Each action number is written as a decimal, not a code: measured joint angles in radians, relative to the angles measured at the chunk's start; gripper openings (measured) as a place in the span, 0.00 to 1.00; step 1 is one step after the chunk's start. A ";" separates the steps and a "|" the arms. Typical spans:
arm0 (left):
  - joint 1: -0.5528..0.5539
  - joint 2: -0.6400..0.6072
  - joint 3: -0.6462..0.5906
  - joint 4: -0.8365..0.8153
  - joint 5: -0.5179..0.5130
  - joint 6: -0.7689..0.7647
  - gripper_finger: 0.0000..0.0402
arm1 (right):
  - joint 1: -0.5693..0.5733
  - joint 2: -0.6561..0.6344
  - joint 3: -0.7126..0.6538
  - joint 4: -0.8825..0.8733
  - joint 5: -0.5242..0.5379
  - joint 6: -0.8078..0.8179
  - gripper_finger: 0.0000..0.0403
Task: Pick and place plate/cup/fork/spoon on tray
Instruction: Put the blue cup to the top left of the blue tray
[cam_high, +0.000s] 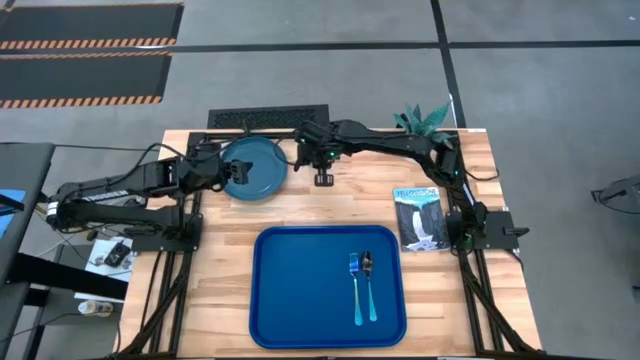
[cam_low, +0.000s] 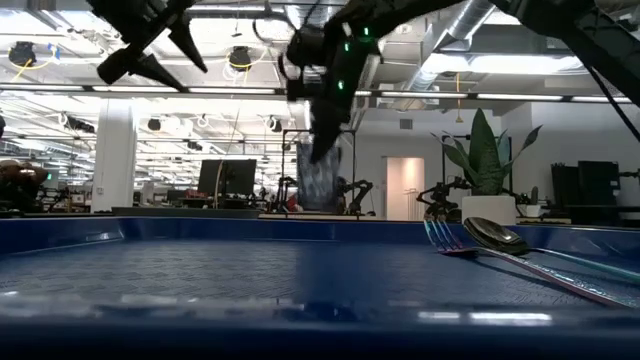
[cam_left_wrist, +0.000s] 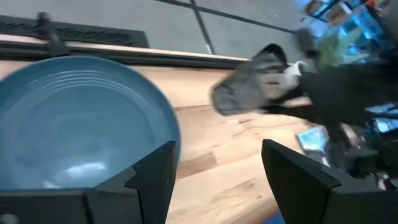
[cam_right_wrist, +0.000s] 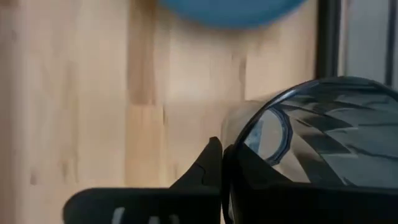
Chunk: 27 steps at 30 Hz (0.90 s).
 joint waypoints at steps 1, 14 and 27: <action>0.013 -0.006 0.000 -0.013 0.006 0.000 0.55 | 0.010 -0.002 0.034 -0.033 -0.004 -0.003 0.03; 0.207 -0.182 0.000 -0.191 0.041 0.026 0.55 | 0.225 -0.004 0.226 -0.048 -0.027 -0.084 0.03; 0.250 -0.219 0.000 -0.266 0.029 0.022 0.55 | 0.325 -0.001 0.134 0.010 -0.107 -0.083 0.04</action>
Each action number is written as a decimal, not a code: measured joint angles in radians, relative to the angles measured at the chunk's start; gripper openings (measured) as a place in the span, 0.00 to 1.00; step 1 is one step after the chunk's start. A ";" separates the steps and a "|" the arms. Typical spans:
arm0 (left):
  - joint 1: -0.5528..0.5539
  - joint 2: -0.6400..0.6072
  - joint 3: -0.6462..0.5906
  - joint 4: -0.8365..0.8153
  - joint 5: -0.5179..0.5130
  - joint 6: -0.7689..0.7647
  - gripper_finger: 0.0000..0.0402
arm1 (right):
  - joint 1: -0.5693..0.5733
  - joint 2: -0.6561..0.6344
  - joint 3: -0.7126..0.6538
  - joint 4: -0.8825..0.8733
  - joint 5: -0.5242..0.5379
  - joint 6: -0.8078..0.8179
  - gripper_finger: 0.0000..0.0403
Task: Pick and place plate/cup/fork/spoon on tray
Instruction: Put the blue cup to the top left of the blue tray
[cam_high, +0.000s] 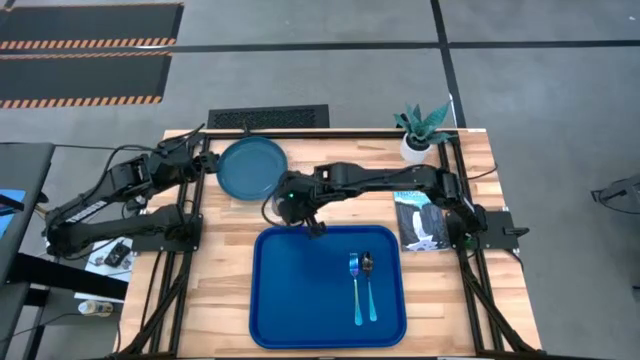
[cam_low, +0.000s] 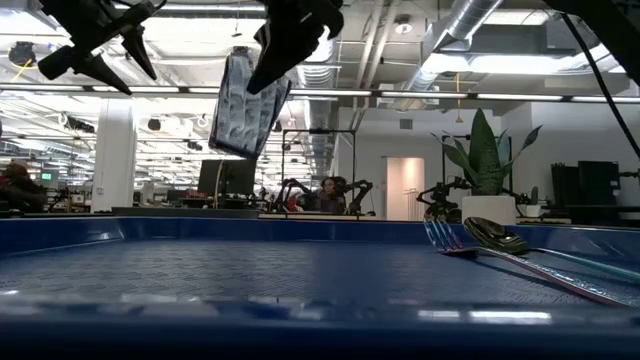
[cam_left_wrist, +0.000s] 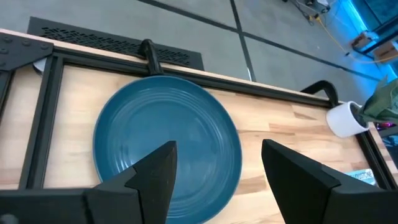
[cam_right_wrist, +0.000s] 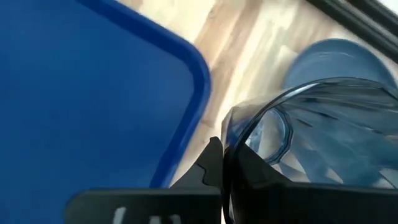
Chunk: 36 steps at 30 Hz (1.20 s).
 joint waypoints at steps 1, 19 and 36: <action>0.000 0.000 0.000 0.000 -0.001 -0.002 0.55 | 0.004 0.001 -0.008 0.002 -0.007 -0.001 0.05; -0.001 0.000 0.000 0.000 0.007 0.009 0.55 | 0.053 0.025 -0.088 0.149 -0.074 0.075 0.04; -0.001 0.000 0.000 0.000 0.009 0.037 0.55 | 0.098 0.096 -0.089 0.126 -0.144 0.192 0.06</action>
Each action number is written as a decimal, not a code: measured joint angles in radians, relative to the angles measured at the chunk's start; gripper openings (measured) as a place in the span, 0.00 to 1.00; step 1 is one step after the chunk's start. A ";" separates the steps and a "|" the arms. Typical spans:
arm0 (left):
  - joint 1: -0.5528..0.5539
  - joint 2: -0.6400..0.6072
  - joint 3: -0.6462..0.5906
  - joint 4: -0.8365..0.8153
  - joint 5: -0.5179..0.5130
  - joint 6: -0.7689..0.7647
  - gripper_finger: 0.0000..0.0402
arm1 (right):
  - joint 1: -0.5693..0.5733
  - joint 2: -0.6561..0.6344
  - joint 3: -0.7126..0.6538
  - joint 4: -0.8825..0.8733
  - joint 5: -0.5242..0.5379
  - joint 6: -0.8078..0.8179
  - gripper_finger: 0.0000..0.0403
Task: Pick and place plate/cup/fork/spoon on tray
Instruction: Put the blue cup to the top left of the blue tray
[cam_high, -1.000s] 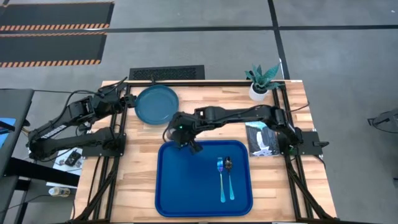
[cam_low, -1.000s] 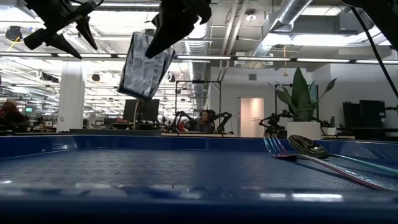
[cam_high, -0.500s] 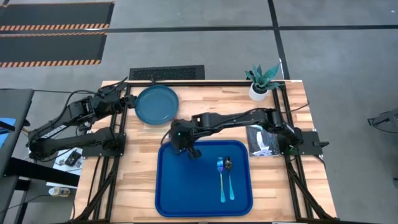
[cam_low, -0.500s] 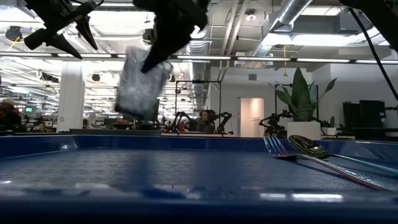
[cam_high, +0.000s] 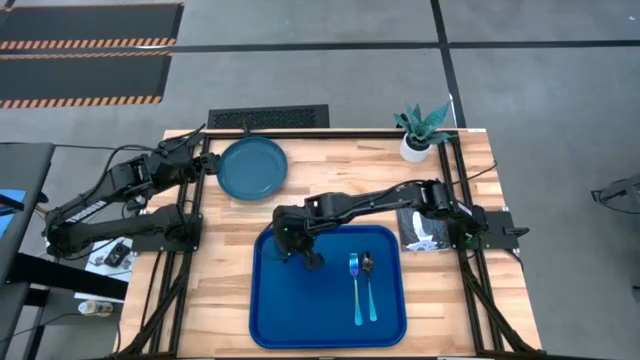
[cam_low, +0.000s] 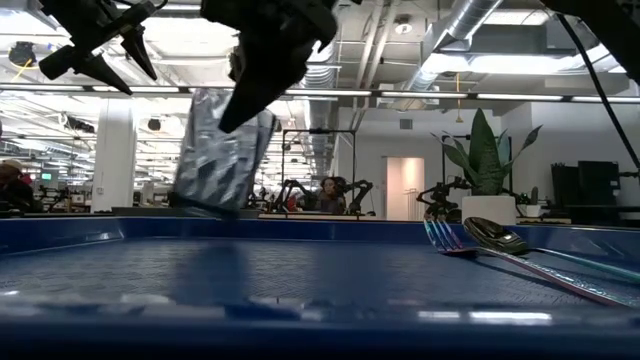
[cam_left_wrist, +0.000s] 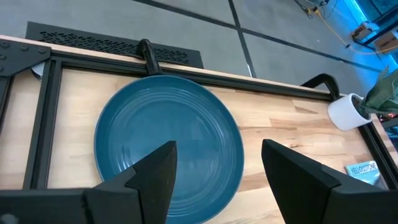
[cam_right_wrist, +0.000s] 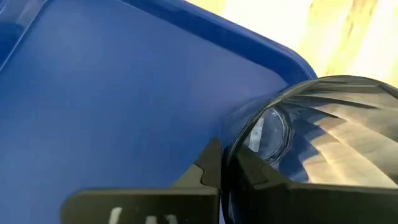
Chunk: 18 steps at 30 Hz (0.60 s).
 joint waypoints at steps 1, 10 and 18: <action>0.000 0.000 0.000 0.000 0.000 0.000 0.55 | 0.000 0.007 0.001 0.010 -0.002 0.002 0.06; 0.000 0.000 0.000 0.000 0.019 0.000 0.55 | 0.008 0.032 0.002 -0.017 -0.002 0.033 0.06; 0.000 0.000 0.000 0.001 0.019 0.001 0.55 | 0.011 0.032 0.015 -0.034 0.006 0.037 0.09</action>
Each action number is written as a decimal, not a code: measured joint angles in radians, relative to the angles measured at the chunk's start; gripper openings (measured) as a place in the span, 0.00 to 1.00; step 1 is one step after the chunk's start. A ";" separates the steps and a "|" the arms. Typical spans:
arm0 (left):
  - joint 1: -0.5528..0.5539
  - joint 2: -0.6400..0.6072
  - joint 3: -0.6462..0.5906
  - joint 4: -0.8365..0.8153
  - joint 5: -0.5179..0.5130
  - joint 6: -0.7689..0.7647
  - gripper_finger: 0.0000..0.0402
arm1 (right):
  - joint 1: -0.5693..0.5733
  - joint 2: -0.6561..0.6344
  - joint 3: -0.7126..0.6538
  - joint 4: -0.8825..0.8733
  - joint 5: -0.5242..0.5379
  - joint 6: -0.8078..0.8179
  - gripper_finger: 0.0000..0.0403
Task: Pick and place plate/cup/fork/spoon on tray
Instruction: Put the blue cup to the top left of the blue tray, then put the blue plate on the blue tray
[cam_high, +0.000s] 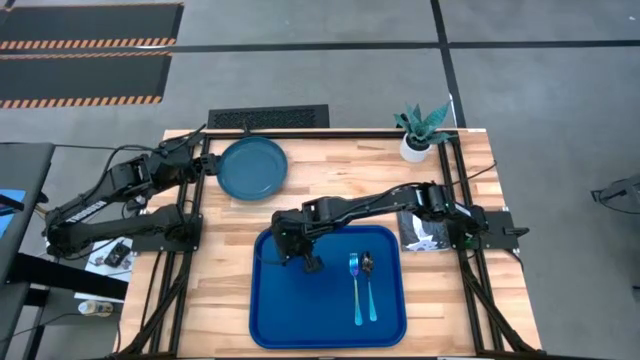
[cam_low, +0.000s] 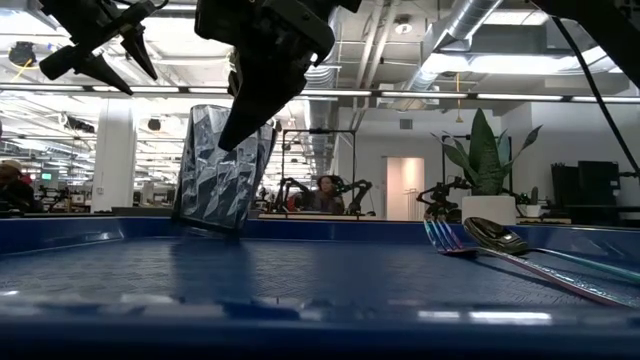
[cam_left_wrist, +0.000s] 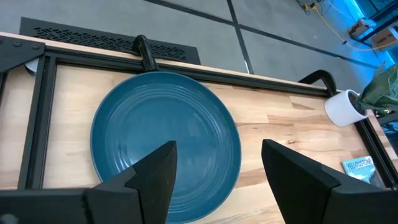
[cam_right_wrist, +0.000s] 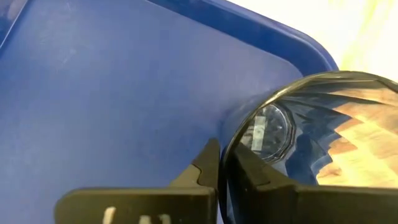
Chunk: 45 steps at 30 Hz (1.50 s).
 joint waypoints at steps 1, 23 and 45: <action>0.000 0.000 0.000 0.000 0.000 0.000 0.55 | 0.000 0.000 0.000 0.001 0.000 0.000 0.09; 0.000 0.000 0.000 0.000 0.000 0.021 0.55 | -0.001 0.000 0.001 0.019 0.001 -0.008 0.35; 0.000 0.000 0.000 0.000 -0.001 0.022 0.55 | 0.001 -0.002 0.060 0.054 -0.011 -0.010 0.56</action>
